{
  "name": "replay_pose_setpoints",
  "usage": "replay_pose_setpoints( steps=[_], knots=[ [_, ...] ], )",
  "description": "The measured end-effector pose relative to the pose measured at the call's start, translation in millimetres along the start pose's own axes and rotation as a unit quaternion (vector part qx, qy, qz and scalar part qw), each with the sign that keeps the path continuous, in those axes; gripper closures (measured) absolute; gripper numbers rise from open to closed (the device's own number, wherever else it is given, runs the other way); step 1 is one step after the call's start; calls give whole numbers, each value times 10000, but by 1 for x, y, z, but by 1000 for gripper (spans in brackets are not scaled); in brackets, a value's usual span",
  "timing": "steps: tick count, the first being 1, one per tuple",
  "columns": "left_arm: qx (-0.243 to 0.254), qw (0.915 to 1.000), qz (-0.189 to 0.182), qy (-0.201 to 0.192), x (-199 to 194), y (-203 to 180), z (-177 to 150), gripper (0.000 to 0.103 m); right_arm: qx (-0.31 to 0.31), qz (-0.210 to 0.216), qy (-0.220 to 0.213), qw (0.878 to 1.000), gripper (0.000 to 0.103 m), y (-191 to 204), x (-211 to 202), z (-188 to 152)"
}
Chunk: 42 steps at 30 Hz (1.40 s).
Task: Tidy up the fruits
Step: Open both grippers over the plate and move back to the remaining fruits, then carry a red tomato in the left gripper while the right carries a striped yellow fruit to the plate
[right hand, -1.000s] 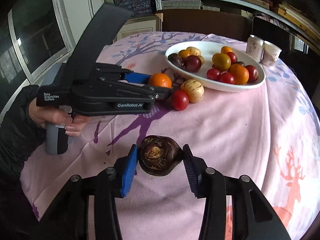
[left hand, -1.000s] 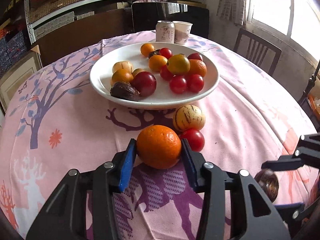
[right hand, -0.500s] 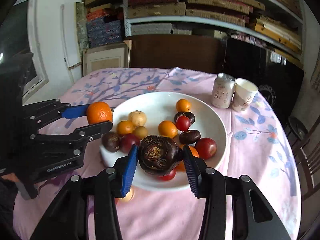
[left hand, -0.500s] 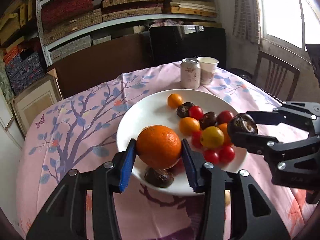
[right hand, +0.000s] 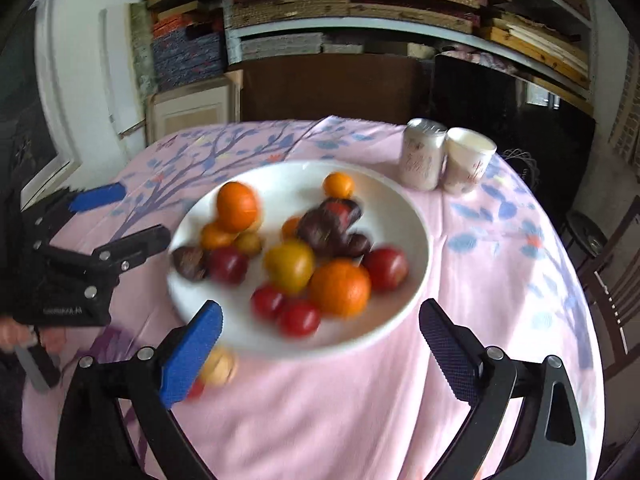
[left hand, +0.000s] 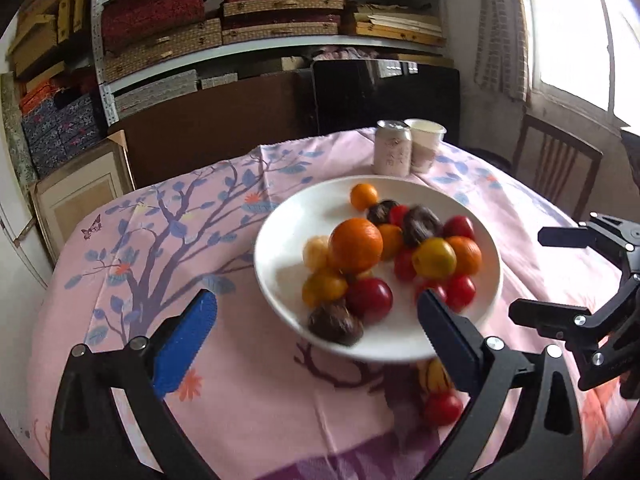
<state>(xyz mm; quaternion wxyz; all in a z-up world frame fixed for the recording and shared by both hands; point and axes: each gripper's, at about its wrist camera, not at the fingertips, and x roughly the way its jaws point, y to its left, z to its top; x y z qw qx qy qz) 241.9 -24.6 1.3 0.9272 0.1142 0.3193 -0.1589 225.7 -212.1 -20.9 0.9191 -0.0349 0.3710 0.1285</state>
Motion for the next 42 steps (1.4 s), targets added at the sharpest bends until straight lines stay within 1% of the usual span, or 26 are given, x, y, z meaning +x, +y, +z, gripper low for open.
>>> replay_pose_setpoints(
  steps=[2,4,5,7,8,10,11,13,15,16,18,20,22,23,24,25,26,27,28,29,31,32,35,38,40,42],
  knots=[
    [328,9992,-40,227,-9,-12,-19,5,-211,-41,220,9995,4,15,-6,-21],
    [443,9980,-231,396,-14,-19,-35,5,-422,-40,263,9988,4,30,-4,-36],
    [474,9973,-310,456,-15,-23,-42,5,-548,-45,222,9982,4,36,-2,-39],
    [555,9968,-235,530,-13,-27,-53,4,-795,-319,178,9962,4,42,7,-41],
    [632,9959,-285,579,-11,-30,-58,4,-767,-283,235,9964,4,40,15,-39],
    [735,9946,-218,701,-6,-34,-69,4,-214,233,439,9985,4,24,28,-33],
    [818,9933,-198,788,-3,-36,-74,4,264,468,542,9971,4,12,34,-30],
    [873,9926,-199,820,1,-40,-79,4,845,821,726,9904,4,-2,44,-29],
    [916,9915,-253,889,7,-45,-80,4,953,932,688,9887,4,-1,47,-31],
    [862,9914,-340,925,11,-45,-77,4,917,963,691,9887,4,3,49,-32],
    [639,9936,-299,882,18,-44,-71,5,967,947,737,9880,4,8,50,-31],
    [427,9916,-673,1018,26,-45,-67,5,1063,946,798,9866,4,11,52,-27],
    [389,9901,-781,1096,30,-49,-66,5,1092,955,852,9858,5,15,57,-23],
    [507,9886,-855,1132,31,-55,-67,5,1100,983,880,9851,7,18,59,-20],
    [636,9866,-928,1179,32,-60,-68,17,1125,1043,912,9840,13,19,61,-19],
    [656,9856,-1029,1174,32,-63,-68,22,1157,1154,968,9818,17,23,64,-17],
    [546,9861,-1105,1114,30,-61,-67,44,1187,1326,1058,9783,24,26,66,-16],
    [464,9873,-1060,1087,29,-58,-66,61,1141,1310,1080,9789,36,30,67,-15],
    [420,9871,-1097,1087,30,-55,-65,62,1074,1452,1105,9773,49,36,66,-14],
    [375,9859,-1220,1077,30,-51,-66,64,1071,1723,1207,9717,65,41,66,-15],
    [226,9835,-1421,1099,28,-44,-68,68,878,1548,1137,9774,66,52,61,-16],
    [265,9822,-1469,1142,25,-45,-68,73,796,1515,1087,9792,66,56,58,-17],
    [433,9809,-1462,1211,13,-45,-71,73,899,1583,1086,9773,66,53,51,-17],
    [318,9815,-1503,1146,-3,-38,-70,73,957,1525,873,9798,66,40,30,-18],
    [297,9843,-1459,947,-13,-33,-61,73,956,1321,601,9848,66,32,10,-16],
    [177,9894,-1278,661,-18,-23,-42,73,918,920,183,9913,66,25,-13,-6]
  ],
)
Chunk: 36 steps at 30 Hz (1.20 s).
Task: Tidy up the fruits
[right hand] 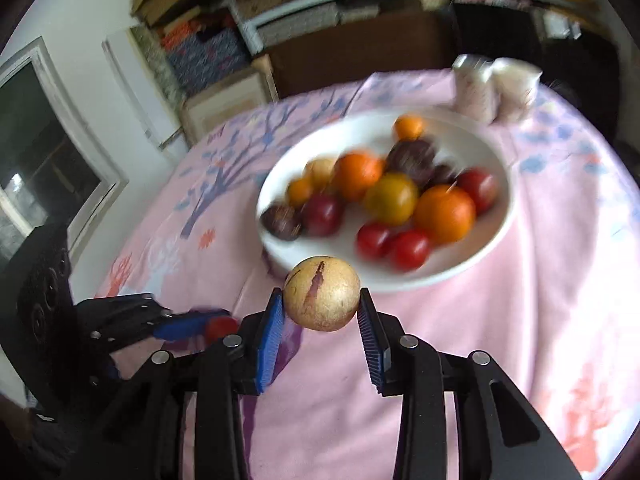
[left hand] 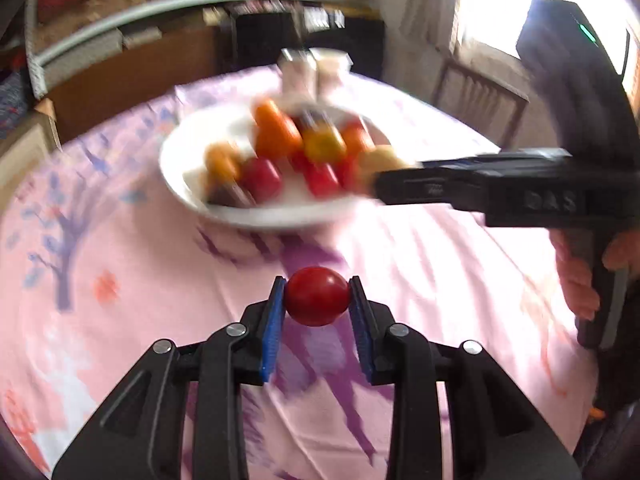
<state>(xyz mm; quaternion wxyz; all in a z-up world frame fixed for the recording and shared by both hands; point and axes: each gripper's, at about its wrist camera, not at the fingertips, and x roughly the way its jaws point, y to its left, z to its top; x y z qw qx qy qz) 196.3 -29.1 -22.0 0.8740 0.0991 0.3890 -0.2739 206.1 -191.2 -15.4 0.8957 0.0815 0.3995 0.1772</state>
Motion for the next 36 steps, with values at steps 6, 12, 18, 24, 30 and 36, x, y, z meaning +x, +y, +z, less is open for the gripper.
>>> replay_pose_setpoints(
  steps=[6,12,18,24,30,36],
  knots=[
    [-459,9951,636,-605,18,35,69,73,-327,-874,-590,9939,66,-14,-8,56],
    [-695,9887,1232,-498,81,76,126,73,-161,-1382,-613,9884,66,-66,42,107],
    [-953,9877,1179,-396,117,90,147,69,124,-1569,-98,9875,65,-88,97,115],
    [-572,9802,1861,-358,94,69,134,4,708,-1500,-1013,9809,4,-98,57,100],
    [-488,9702,2280,-656,16,29,86,4,204,-1536,-1329,9789,4,-64,-10,60],
    [-429,9676,2217,-1127,-47,-18,23,4,-203,-1948,-1736,9651,4,-7,-69,-7]
  ],
)
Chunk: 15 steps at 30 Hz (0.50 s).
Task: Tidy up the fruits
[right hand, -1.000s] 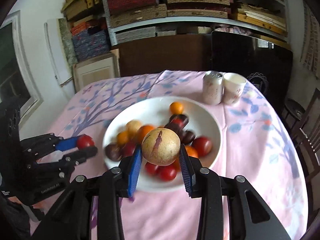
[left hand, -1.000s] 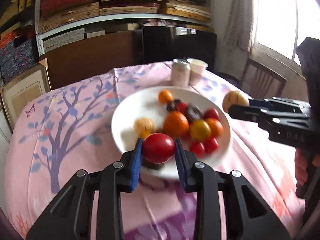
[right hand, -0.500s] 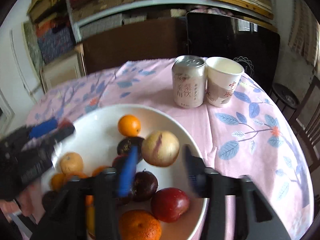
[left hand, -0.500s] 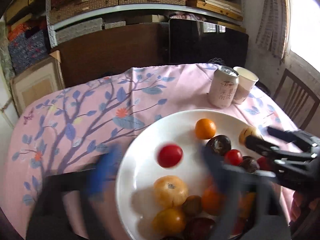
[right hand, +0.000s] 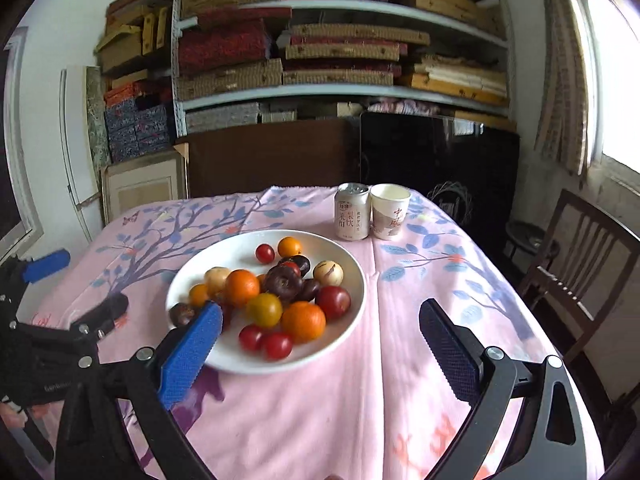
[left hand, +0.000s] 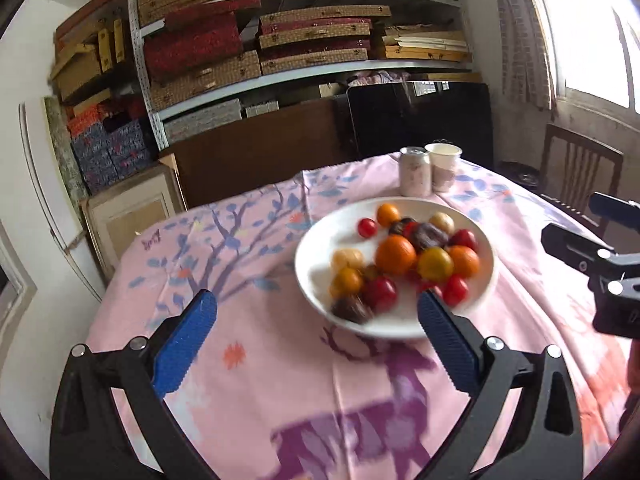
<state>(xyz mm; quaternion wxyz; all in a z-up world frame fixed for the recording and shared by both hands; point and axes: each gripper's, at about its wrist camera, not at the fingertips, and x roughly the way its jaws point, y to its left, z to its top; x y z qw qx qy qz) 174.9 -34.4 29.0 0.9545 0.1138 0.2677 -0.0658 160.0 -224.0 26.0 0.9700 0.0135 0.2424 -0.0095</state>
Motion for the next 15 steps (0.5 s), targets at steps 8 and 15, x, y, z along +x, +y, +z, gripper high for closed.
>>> replay_pose_setpoints(
  steps=[8,15],
  knots=[
    [-712,9974,-54,-125,-58,-1,-56,4,-246,-510,163,9983,4,25,-50,-62],
    [-967,9937,347,-451,-71,10,-72,4,119,-394,40,9991,4,20,-47,-69]
  ],
)
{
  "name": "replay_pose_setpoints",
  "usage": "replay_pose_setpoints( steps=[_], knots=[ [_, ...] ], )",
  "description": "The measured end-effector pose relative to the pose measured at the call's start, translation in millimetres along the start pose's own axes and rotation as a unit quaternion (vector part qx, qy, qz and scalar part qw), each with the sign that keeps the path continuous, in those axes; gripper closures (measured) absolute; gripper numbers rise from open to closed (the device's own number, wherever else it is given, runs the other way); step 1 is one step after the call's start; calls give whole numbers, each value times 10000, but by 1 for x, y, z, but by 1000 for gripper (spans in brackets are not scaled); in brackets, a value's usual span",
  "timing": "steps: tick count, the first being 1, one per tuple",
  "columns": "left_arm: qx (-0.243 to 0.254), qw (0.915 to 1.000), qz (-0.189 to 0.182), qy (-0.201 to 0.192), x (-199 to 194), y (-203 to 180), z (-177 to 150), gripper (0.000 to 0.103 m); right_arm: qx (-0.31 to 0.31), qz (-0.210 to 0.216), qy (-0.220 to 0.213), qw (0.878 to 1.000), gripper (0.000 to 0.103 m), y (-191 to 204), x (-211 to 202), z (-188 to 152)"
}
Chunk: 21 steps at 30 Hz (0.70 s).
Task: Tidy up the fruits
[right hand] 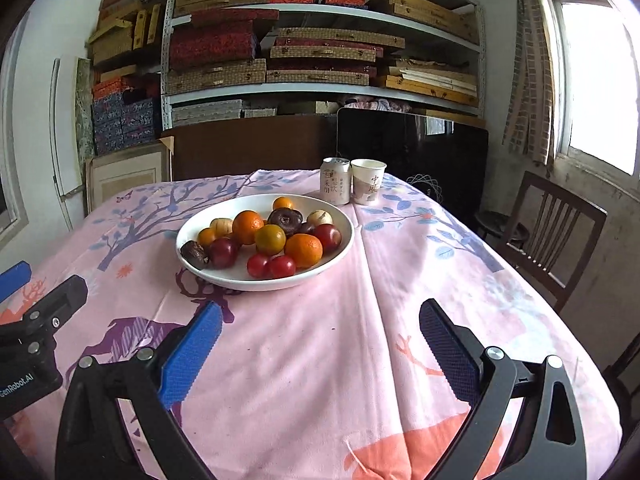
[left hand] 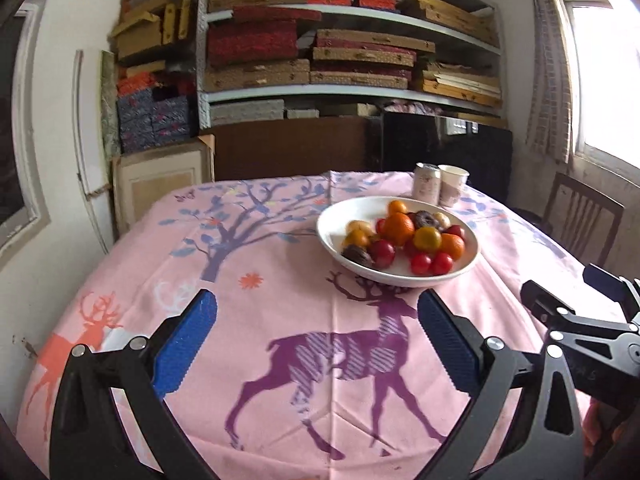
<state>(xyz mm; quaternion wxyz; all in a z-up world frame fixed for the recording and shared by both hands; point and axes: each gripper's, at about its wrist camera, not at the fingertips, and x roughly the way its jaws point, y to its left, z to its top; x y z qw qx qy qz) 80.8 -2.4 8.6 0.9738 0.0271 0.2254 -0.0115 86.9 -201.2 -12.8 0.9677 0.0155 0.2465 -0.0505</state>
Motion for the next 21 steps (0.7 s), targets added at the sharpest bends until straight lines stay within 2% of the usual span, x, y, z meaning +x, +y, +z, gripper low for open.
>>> replay_pose_setpoints(
  steps=[5,8,11,14,18,21],
  knots=[
    [-119,9997,-164,169,6,9,3,4,-41,7,-64,10000,4,8,10,-5],
    [-187,9990,-324,-259,1,14,4,4,-58,96,78,9999,4,12,19,-8],
    [-224,9985,-459,-200,2,11,6,4,-98,110,180,9997,4,13,23,-11],
    [-10,9997,-154,-186,5,4,5,4,-38,72,53,10000,4,10,19,-11],
    [15,9998,-185,77,13,3,3,4,-49,-136,-103,9998,4,6,14,-12],
    [258,9996,-15,131,19,-3,-2,4,-68,-263,-32,9996,4,4,15,-11]
  ],
)
